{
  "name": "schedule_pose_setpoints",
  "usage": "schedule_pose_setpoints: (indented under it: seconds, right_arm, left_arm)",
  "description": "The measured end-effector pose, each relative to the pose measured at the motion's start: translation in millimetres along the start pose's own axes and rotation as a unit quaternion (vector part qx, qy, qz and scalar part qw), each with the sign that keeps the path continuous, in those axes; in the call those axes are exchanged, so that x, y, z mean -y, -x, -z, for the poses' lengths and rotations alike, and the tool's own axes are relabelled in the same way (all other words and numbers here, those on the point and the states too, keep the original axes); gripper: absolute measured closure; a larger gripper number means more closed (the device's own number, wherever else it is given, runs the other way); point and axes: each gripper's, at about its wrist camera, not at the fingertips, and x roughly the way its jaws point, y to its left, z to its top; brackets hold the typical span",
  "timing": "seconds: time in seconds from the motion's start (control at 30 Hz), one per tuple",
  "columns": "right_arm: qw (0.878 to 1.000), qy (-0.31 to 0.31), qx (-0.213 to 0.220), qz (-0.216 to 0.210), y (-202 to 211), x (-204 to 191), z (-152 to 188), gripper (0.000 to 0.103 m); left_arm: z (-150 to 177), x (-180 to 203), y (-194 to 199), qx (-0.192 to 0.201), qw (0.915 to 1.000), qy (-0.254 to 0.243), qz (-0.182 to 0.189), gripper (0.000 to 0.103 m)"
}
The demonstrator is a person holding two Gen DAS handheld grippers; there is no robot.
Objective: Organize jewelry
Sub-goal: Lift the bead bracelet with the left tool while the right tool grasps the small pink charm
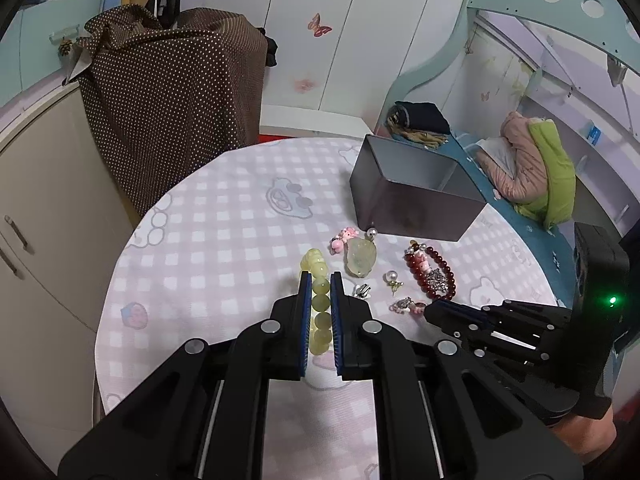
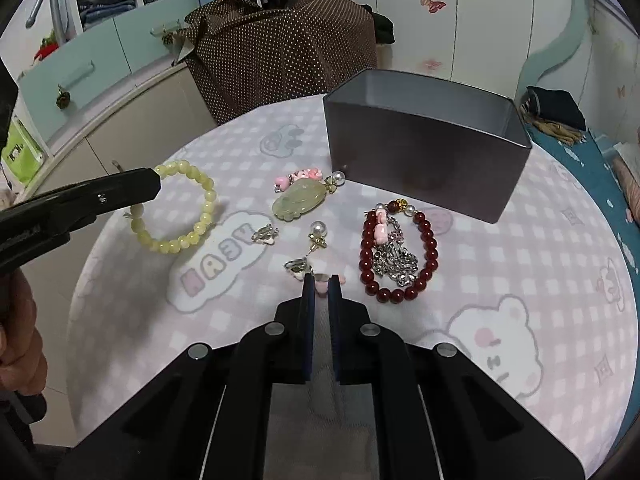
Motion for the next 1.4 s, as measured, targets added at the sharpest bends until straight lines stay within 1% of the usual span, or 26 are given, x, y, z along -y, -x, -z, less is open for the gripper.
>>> schedule_pose_setpoints:
  seconds: [0.37, 0.4, 0.43, 0.47, 0.5, 0.53, 0.57, 0.6, 0.63, 0.7, 0.73, 0.77, 0.8, 0.87, 0.97, 1.03, 1.13, 1.23, 1.4]
  right_arm:
    - [1.000, 0.014, 0.024, -0.002, 28, -4, -17, 0.098]
    - [1.000, 0.015, 0.021, -0.002, 28, -3, -17, 0.097]
    - [1.000, 0.017, 0.008, -0.001, 24, -2, -17, 0.097]
    - [1.000, 0.019, -0.005, 0.005, 20, -1, -14, 0.093]
    - [1.000, 0.017, -0.011, 0.008, 15, 0, -11, 0.082]
    - [1.000, 0.015, -0.014, 0.006, 14, 2, -8, 0.074]
    - [1.000, 0.013, -0.017, 0.006, 11, 3, -5, 0.062]
    - [1.000, 0.012, -0.017, 0.008, 10, 3, -2, 0.053]
    - [1.000, 0.009, -0.018, 0.010, 8, 3, -1, 0.052]
    - [1.000, 0.009, -0.021, 0.012, 3, 3, 1, 0.053]
    - [0.999, 0.018, -0.025, 0.019, 0, 1, 3, 0.057]
    - [0.999, 0.025, -0.030, 0.024, -3, -2, 4, 0.069]
    - [0.998, 0.036, -0.037, 0.027, -8, -6, 6, 0.076]
    - [0.997, 0.054, -0.031, 0.042, -9, -11, 11, 0.085]
    - [0.997, 0.063, -0.026, 0.043, -7, -13, 14, 0.086]
    - [0.997, 0.057, -0.025, 0.036, -5, -10, 14, 0.089]
    - [0.999, 0.040, -0.014, 0.020, 4, -5, 10, 0.089]
    - [0.999, 0.037, -0.010, 0.018, 9, -3, 5, 0.089]
    - [1.000, 0.023, 0.003, -0.006, 23, 1, 0, 0.089]
  left_arm:
    - [-12, 12, 17, 0.023, 0.9995, -0.014, 0.015, 0.094]
    - [-12, 13, 18, 0.023, 0.9995, -0.015, 0.015, 0.094]
    - [-13, 14, 17, 0.023, 0.9995, -0.015, 0.015, 0.094]
    - [-12, 14, 17, 0.022, 0.9995, -0.014, 0.015, 0.094]
    - [-12, 14, 17, 0.022, 0.9995, -0.014, 0.016, 0.094]
    - [-11, 14, 17, 0.020, 0.9996, -0.014, 0.017, 0.094]
    - [-10, 15, 16, 0.019, 0.9996, -0.015, 0.017, 0.094]
    - [-9, 15, 15, 0.017, 0.9996, -0.016, 0.017, 0.094]
    - [-7, 15, 15, 0.015, 0.9996, -0.016, 0.018, 0.094]
    - [-6, 16, 12, 0.012, 0.9996, -0.015, 0.019, 0.094]
    - [-6, 16, 12, 0.012, 0.9996, -0.014, 0.019, 0.094]
    - [-6, 16, 12, 0.012, 0.9996, -0.013, 0.020, 0.094]
    - [-6, 16, 12, 0.012, 0.9996, -0.013, 0.020, 0.094]
    - [-6, 15, 12, 0.014, 0.9996, -0.013, 0.019, 0.094]
    - [-6, 14, 13, 0.014, 0.9997, -0.011, 0.018, 0.094]
    - [-6, 14, 13, 0.014, 0.9997, -0.011, 0.018, 0.094]
    - [-7, 14, 14, 0.016, 0.9996, -0.012, 0.019, 0.094]
    - [-9, 16, 15, 0.018, 0.9995, -0.013, 0.020, 0.094]
    - [-12, 18, 20, 0.023, 0.9993, -0.015, 0.025, 0.094]
